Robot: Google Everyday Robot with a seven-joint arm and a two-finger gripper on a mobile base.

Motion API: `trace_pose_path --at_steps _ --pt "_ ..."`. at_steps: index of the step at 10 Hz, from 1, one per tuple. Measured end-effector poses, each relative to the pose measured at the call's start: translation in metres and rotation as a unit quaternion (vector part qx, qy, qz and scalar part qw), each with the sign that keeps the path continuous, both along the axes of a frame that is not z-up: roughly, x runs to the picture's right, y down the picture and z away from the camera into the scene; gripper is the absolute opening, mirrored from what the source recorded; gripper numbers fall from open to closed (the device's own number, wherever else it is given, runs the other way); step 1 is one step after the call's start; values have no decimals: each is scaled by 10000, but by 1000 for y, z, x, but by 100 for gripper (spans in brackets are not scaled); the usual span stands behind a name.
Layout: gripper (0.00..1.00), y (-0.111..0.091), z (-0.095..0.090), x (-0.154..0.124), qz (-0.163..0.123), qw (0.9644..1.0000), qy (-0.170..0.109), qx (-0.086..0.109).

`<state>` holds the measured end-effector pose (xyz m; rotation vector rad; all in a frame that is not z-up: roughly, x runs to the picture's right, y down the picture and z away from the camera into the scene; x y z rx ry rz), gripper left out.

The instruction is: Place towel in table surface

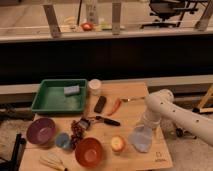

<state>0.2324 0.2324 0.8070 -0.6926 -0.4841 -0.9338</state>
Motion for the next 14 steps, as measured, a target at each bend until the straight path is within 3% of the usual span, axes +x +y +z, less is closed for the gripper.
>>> trace_pose_path --at_steps 8,14 --pt "80 -18 -3 13 17 9999 8 102" --pt "80 -18 -2 13 17 9999 8 103"
